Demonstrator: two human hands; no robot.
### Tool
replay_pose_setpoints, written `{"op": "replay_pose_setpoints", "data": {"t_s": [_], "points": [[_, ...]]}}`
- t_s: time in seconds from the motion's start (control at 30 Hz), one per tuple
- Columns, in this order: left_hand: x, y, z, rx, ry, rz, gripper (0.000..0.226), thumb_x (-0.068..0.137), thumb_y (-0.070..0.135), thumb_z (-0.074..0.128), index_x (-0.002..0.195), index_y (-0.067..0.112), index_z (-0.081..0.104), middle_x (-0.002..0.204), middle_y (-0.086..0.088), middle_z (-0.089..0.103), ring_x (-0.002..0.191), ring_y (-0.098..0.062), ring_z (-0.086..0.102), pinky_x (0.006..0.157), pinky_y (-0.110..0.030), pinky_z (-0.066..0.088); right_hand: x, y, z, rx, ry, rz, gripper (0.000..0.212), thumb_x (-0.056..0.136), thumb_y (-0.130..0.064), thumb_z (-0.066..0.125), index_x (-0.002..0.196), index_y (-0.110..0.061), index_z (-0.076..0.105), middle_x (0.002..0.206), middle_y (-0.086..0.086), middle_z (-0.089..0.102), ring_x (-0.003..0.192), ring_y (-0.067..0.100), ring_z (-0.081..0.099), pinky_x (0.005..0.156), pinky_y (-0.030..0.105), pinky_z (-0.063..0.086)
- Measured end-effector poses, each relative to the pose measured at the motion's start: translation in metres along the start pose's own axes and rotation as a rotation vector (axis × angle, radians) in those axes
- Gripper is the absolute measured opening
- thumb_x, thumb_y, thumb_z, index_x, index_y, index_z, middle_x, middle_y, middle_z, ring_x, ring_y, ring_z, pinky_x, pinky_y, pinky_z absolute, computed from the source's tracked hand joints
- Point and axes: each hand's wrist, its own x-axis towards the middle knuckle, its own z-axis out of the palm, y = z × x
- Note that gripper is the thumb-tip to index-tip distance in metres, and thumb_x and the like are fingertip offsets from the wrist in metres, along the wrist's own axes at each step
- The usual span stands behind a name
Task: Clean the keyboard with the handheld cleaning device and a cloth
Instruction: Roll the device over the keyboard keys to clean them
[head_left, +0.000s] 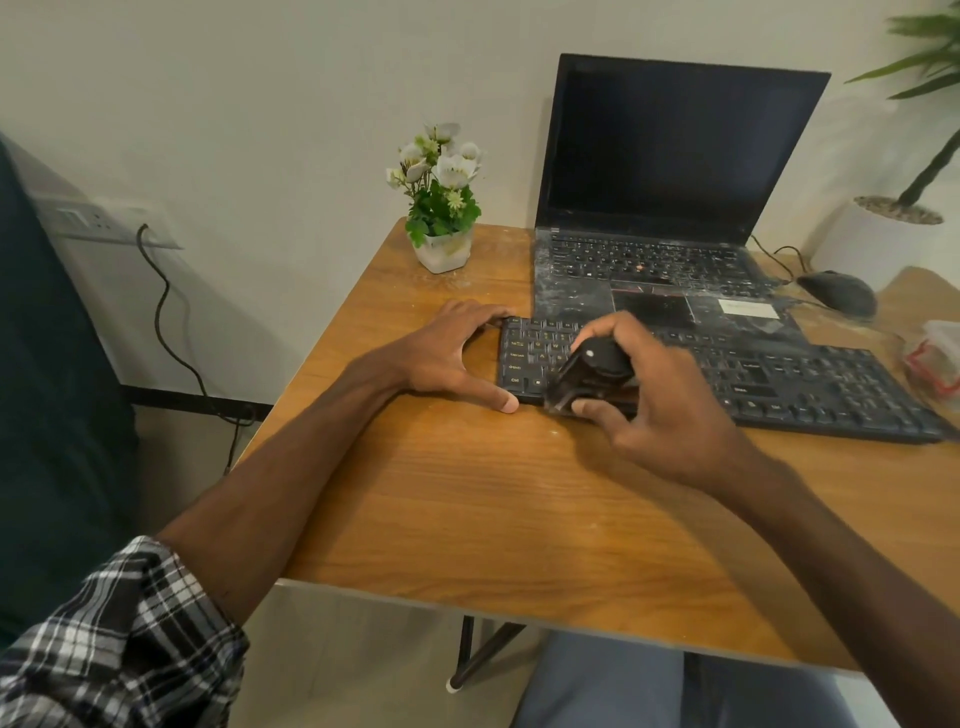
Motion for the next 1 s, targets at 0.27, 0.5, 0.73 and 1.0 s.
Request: {"op": "replay_pose_setpoints", "data": {"t_s": [0.27, 0.5, 0.73, 1.0], "points": [[-0.002, -0.002, 0.0, -0.013, -0.008, -0.002, 0.13, 0.054, 0.075, 0.083, 0.162, 0.034, 0.024, 0.151, 0.012, 0.033, 0.14, -0.01, 0.028, 0.116, -0.037, 0.032, 0.01, 0.006, -0.008, 0.042, 0.128, 0.089, 0.056, 0.079, -0.006, 0.082, 0.119, -0.027, 0.049, 0.099, -0.016, 0.064, 0.095, -0.001, 0.064, 0.077, 0.019, 0.057], [-0.001, -0.001, 0.002, -0.014, 0.004, -0.004, 0.131, 0.053, 0.075, 0.085, 0.162, 0.035, 0.024, 0.147, 0.017, 0.031, 0.138, -0.006, 0.027, 0.116, -0.034, 0.031, -0.002, -0.002, -0.008, 0.003, -0.149, 0.106, 0.053, 0.079, -0.016, 0.084, 0.116, -0.031, 0.05, 0.101, -0.016, 0.064, 0.092, 0.001, 0.063, 0.079, 0.029, 0.057], [-0.001, 0.0, 0.002, -0.008, 0.01, 0.015, 0.126, 0.056, 0.075, 0.085, 0.16, 0.038, 0.024, 0.147, 0.019, 0.03, 0.138, -0.004, 0.026, 0.114, -0.033, 0.03, 0.005, 0.001, -0.021, 0.019, 0.104, 0.149, 0.055, 0.079, -0.011, 0.082, 0.119, -0.028, 0.048, 0.102, -0.017, 0.061, 0.092, 0.0, 0.063, 0.071, 0.015, 0.053], [-0.002, 0.0, 0.001, -0.026, 0.003, 0.016, 0.128, 0.053, 0.078, 0.083, 0.16, 0.04, 0.024, 0.146, 0.02, 0.031, 0.136, -0.001, 0.027, 0.114, -0.033, 0.03, -0.011, 0.031, -0.053, 0.228, 0.035, 0.312, 0.06, 0.074, -0.014, 0.087, 0.123, -0.027, 0.054, 0.11, -0.012, 0.064, 0.097, 0.005, 0.066, 0.078, 0.022, 0.055]]}}
